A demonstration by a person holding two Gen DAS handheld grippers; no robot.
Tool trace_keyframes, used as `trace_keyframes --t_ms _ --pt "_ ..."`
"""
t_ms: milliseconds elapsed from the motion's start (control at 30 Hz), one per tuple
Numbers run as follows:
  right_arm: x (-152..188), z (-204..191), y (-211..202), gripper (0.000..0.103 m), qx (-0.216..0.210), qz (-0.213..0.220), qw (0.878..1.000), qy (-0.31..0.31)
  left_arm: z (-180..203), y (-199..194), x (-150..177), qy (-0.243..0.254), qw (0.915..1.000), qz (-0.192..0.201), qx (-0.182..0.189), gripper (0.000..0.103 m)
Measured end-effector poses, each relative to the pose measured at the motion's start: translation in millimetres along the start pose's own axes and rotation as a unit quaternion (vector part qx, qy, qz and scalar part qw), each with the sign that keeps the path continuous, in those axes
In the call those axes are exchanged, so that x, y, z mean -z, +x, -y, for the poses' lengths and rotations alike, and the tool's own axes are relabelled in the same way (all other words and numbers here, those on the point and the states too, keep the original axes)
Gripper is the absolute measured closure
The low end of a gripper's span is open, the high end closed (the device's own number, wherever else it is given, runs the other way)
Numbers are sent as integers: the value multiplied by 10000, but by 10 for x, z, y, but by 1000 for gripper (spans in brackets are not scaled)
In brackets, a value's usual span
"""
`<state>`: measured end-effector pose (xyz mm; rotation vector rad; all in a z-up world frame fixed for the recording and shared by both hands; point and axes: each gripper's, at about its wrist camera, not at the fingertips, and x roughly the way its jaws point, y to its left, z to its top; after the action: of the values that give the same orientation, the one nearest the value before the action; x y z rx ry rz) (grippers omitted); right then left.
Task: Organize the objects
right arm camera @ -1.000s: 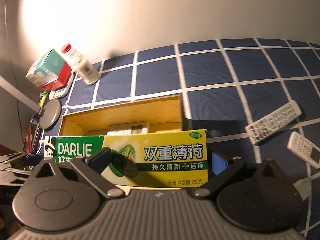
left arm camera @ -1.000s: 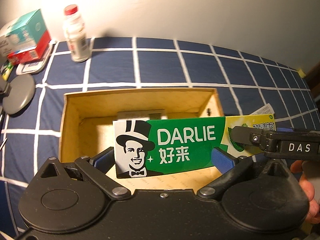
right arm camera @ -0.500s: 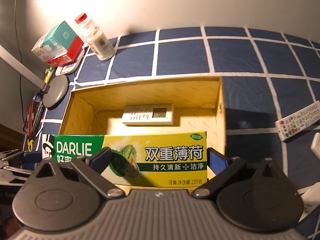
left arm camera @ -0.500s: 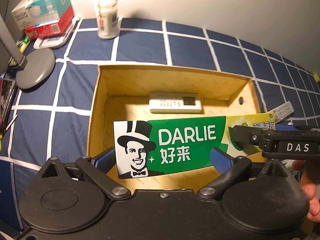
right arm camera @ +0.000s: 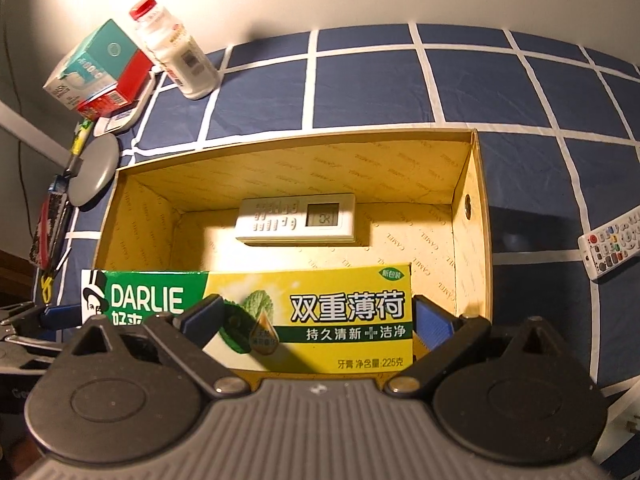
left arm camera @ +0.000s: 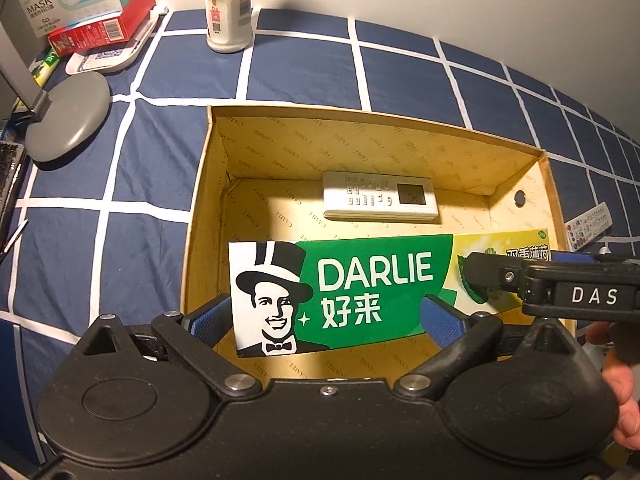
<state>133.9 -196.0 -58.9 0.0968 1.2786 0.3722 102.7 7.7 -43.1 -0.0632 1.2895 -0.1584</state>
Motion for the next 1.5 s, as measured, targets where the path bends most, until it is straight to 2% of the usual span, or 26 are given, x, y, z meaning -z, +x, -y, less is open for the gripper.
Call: trace_keyframes --t_ms 467,967,1500 --pt "-179 57 249 6 231 -89 9996 153 -9 304 -245 181 9996 -214 -10 5" --pt "-222 -9 489 6 417 -213 9988 170 -81 499 -319 212 9989 -389 -124 5" --pt "-312 -37 572 6 567 -227 9979 192 -9 577 -419 337 9984 -404 -224 5"
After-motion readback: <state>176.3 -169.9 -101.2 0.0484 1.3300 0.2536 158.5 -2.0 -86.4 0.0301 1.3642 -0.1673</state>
